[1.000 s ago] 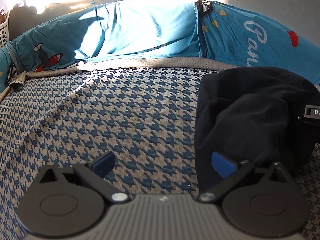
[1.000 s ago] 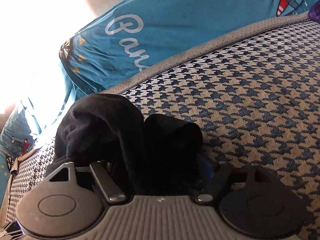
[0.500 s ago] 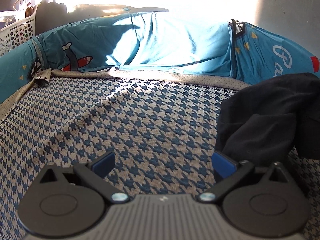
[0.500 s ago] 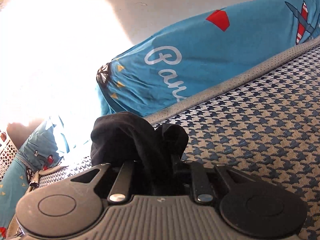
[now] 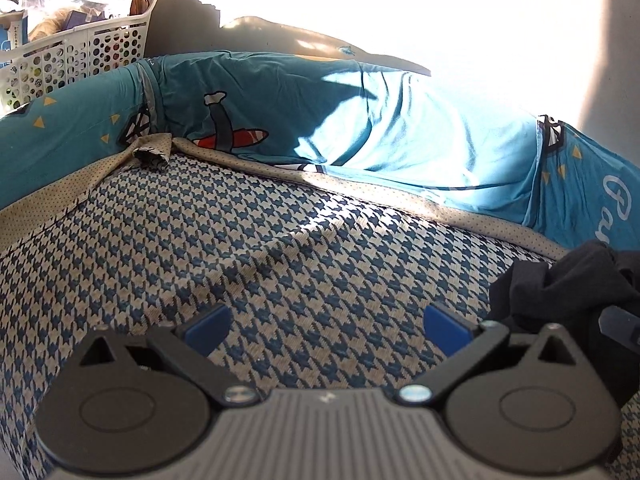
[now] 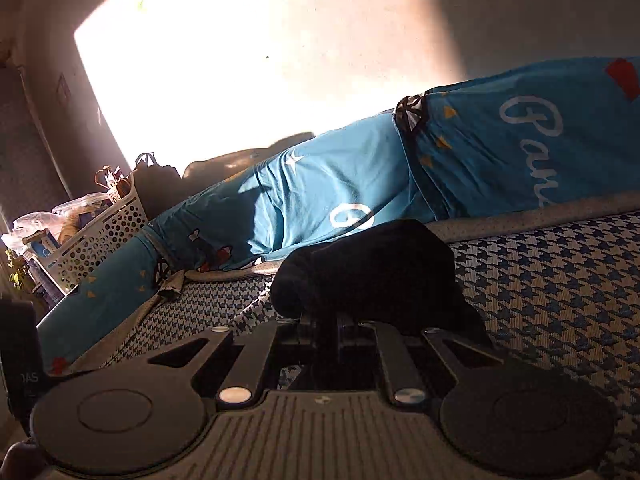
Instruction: Fold clothes
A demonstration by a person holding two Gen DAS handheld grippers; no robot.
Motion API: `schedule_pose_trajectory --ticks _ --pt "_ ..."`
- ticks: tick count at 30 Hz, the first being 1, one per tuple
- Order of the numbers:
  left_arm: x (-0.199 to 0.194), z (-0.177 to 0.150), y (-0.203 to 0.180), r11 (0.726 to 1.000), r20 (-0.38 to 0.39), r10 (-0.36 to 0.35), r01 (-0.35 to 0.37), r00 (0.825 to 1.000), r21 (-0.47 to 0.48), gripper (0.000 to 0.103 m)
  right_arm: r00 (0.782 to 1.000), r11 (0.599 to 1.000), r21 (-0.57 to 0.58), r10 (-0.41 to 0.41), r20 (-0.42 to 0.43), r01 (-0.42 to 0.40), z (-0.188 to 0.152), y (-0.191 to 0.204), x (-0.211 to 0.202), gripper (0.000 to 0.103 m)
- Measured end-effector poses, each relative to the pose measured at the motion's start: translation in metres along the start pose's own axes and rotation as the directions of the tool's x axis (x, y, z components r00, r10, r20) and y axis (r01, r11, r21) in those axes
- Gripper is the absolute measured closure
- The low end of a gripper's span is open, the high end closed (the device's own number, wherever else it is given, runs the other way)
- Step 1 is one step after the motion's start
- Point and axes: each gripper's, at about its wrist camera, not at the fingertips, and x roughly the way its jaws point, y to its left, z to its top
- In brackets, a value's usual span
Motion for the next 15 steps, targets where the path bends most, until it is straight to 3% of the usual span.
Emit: schedule_pose_trajectory --ticks 4,9,12,15 --pt "-0.003 0.003 0.009 1.0 0.012 -0.002 0.003 1.0 -0.021 0.0 0.995 0.993 -0.102 0.051 -0.089 -0.06 -0.024 0.027 0.01 0.092" --pt "-0.01 0.005 0.011 0.999 0.042 -0.044 0.044 0.998 -0.021 0.0 0.973 0.965 -0.22 0.101 -0.207 -0.146 -0.055 0.06 0.021 0.092" --pt "-0.013 0.005 0.009 0.997 0.054 -0.075 0.076 0.996 -0.009 0.0 0.953 0.939 -0.281 0.117 -0.281 -0.199 -0.074 0.078 0.028 0.092" --pt "-0.014 0.004 0.007 0.993 0.052 -0.12 0.12 0.991 -0.005 0.0 0.916 0.912 -0.31 0.143 -0.376 -0.269 -0.088 0.087 0.033 0.092"
